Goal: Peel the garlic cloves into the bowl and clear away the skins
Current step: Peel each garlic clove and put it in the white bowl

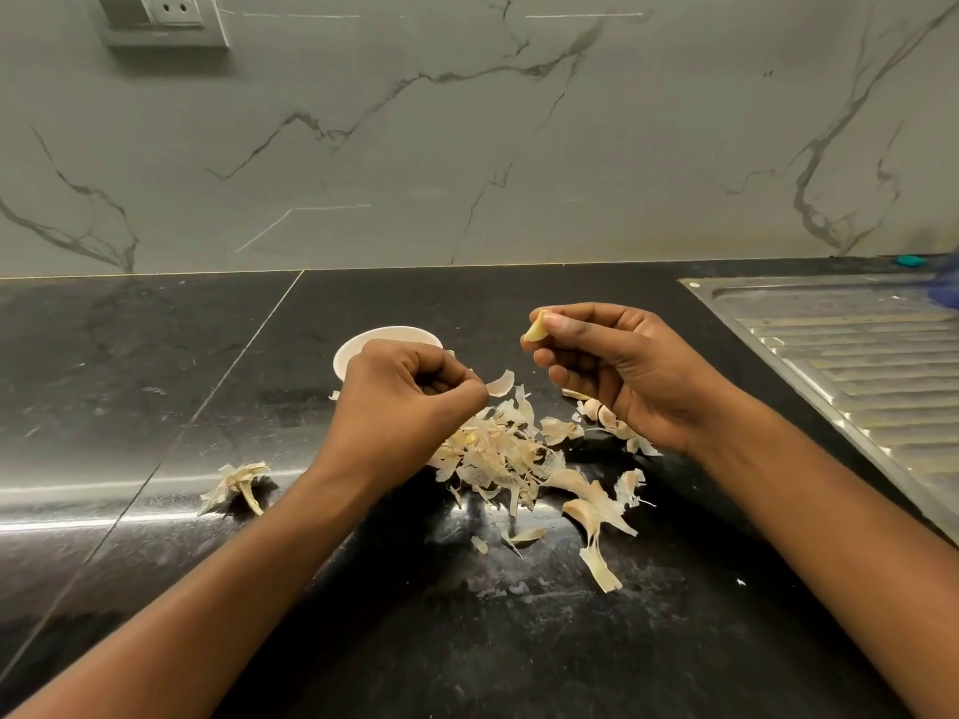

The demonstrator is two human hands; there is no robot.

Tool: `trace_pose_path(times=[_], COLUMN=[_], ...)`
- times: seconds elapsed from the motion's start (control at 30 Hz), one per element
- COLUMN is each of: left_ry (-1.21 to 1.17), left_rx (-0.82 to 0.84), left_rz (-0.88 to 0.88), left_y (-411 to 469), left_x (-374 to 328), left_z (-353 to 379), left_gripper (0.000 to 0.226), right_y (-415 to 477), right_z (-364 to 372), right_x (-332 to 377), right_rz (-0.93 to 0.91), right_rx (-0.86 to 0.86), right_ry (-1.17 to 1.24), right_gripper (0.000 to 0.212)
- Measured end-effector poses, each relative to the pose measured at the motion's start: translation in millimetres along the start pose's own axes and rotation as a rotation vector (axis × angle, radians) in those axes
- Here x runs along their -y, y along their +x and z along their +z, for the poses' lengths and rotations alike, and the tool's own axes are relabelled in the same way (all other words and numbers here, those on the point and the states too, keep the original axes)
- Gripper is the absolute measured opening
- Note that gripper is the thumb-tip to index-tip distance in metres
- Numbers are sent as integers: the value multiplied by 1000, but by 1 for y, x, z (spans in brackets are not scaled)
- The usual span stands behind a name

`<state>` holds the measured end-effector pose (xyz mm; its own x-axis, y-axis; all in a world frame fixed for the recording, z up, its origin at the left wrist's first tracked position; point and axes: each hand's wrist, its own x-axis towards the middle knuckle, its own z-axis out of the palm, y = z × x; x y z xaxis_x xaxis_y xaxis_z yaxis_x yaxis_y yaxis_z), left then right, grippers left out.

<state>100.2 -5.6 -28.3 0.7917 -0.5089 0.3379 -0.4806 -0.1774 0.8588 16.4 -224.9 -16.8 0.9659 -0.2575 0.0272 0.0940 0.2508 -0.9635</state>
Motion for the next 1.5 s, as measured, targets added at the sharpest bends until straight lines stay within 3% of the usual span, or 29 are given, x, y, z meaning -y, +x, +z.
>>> trace_pose_path(times=[0.27, 0.67, 0.93, 1.17, 1.5], left_ry=[137, 209, 242, 251, 219], left_rx=[109, 120, 88, 80, 93], left_rz=[135, 122, 117, 126, 161], left_y=[-11, -8, -5, -4, -1], left_x=[-1, 3, 3, 2, 5], left_z=[10, 7, 5, 5, 5], left_gripper=[9, 20, 24, 36, 32], right_y=[5, 78, 36, -9, -17], right_z=[14, 83, 54, -4, -3], right_x=[-1, -5, 29, 37, 21], right_rz=[-76, -156, -232, -39, 143], right_rx=[-25, 89, 159, 346, 518], right_ry=[-222, -879, -866, -962, -1155], right_gripper=[26, 14, 24, 21, 21])
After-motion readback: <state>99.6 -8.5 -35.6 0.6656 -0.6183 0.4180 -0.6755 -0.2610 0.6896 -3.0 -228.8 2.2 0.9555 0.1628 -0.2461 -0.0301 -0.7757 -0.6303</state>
